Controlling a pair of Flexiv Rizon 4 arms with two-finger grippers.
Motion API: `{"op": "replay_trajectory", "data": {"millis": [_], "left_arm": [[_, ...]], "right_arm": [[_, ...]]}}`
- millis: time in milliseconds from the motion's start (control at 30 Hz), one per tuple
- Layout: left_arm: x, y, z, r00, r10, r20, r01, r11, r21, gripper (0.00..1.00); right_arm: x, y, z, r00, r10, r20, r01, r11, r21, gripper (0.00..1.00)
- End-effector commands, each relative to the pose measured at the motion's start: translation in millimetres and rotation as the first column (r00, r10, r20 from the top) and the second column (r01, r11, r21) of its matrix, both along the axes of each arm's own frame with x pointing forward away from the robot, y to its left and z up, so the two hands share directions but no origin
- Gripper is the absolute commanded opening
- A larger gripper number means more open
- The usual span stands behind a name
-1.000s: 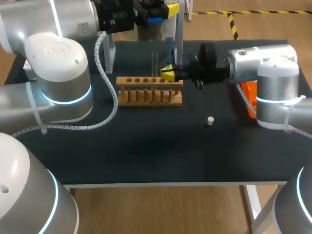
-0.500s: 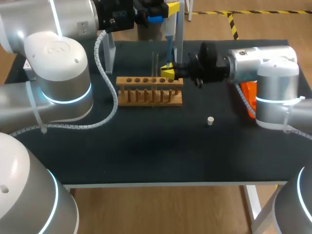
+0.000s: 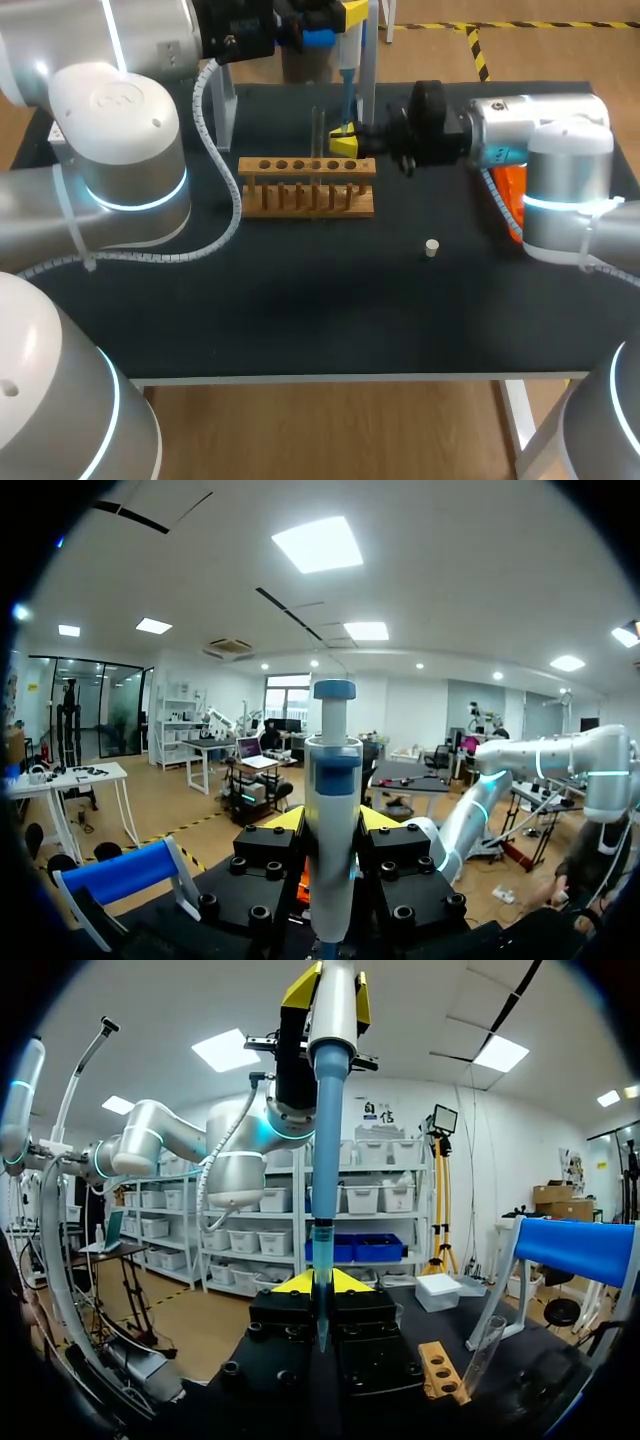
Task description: Invert the test tube, pick up the pipette, mount the tip to pipette, aspirate from beaker and dispense into the tube, eject the tip, return the pipette, and cap with the stopper.
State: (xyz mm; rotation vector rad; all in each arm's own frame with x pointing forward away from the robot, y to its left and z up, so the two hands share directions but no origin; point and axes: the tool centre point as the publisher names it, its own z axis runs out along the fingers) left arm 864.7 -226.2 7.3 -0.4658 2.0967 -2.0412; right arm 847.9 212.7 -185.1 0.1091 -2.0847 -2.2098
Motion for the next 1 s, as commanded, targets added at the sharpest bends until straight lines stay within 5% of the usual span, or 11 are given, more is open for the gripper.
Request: {"op": "replay_trajectory", "data": {"millis": [33,200,233,300,1000], "left_arm": [[0.1,-1,-7.5,1.000,-0.002,-0.004,0.002,1.000,0.005,0.00],[0.1,-1,-7.5,1.000,-0.002,-0.004,0.002,1.000,0.005,0.00],[0.1,-1,-7.5,1.000,-0.002,-0.004,0.002,1.000,0.005,0.00],[0.1,-1,-7.5,1.000,-0.002,-0.004,0.002,1.000,0.005,0.00],[0.1,-1,-7.5,1.000,-0.002,-0.004,0.002,1.000,0.005,0.00]], "right_arm": [[0.0,0,12,1.000,-0.002,0.004,0.002,1.000,-0.002,0.00],[0.6,-3,6,1.000,-0.006,0.002,0.006,1.000,-0.018,0.00],[-0.9,-4,5,1.000,-0.008,0.002,0.008,1.000,-0.026,0.21],[-1.4,-5,2,1.000,-0.012,-0.002,0.011,0.999,-0.031,1.00],[-16.5,-56,-37,0.999,-0.019,0.039,0.026,0.983,-0.183,1.00]]}}
